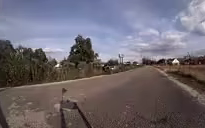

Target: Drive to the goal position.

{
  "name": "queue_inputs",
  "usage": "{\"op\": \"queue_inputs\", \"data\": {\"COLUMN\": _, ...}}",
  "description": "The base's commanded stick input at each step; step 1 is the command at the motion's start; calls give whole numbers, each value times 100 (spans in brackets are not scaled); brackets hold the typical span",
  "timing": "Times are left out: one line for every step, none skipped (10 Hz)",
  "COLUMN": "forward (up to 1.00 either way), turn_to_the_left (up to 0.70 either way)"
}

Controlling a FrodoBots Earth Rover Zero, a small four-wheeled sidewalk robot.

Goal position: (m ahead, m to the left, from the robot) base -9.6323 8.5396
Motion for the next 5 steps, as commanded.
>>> {"op": "queue_inputs", "data": {"forward": 0, "turn_to_the_left": 0}}
{"op": "queue_inputs", "data": {"forward": 4, "turn_to_the_left": 0}}
{"op": "queue_inputs", "data": {"forward": 0, "turn_to_the_left": 0}}
{"op": "queue_inputs", "data": {"forward": 4, "turn_to_the_left": 0}}
{"op": "queue_inputs", "data": {"forward": 4, "turn_to_the_left": 0}}
